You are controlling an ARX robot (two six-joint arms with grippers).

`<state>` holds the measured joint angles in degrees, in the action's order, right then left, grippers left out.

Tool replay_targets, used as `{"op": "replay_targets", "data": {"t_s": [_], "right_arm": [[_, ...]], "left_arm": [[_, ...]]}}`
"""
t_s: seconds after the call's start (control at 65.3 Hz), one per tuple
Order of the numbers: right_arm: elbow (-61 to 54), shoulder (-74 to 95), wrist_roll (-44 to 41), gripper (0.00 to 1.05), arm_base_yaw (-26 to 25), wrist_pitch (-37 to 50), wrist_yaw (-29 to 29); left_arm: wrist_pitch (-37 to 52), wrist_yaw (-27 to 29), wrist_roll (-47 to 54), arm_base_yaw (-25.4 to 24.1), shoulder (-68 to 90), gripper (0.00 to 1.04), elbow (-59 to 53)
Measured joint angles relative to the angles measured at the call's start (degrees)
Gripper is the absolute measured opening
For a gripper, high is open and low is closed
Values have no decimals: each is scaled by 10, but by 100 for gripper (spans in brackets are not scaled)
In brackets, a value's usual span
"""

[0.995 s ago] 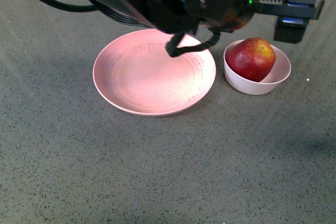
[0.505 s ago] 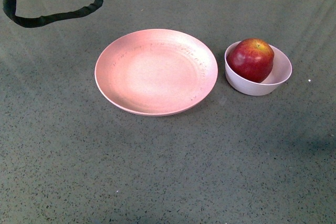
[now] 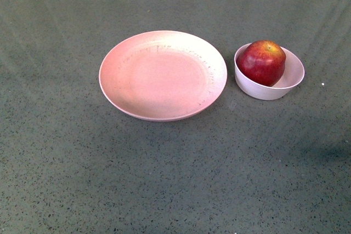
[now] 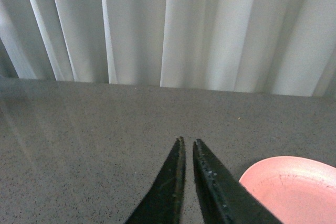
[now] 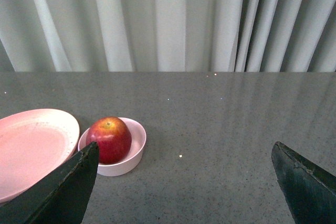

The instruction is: Move apple from plate to bowl

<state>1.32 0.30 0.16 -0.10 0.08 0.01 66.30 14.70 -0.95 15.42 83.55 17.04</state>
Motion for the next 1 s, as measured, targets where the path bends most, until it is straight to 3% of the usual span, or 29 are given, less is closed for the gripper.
{"op": "replay_targets", "data": {"t_s": [0.276, 0.597, 0.659, 0.735, 0.995], "right_arm": [[0, 0, 0, 96, 0, 0, 0], [0, 0, 0, 96, 0, 0, 0], [0, 0, 0, 96, 0, 0, 0], [0, 0, 0, 96, 0, 0, 0], [0, 0, 0, 96, 0, 0, 0]], "left_arm": [[-47, -51, 3, -56, -130, 2, -88], [-170, -97, 3, -103, -308, 2, -144], [-195, -137, 4, -131, -338, 2, -149], [-226, -142, 4, -150, -376, 2, -155], [-344, -147, 5, -152, -509, 2, -162]]}}
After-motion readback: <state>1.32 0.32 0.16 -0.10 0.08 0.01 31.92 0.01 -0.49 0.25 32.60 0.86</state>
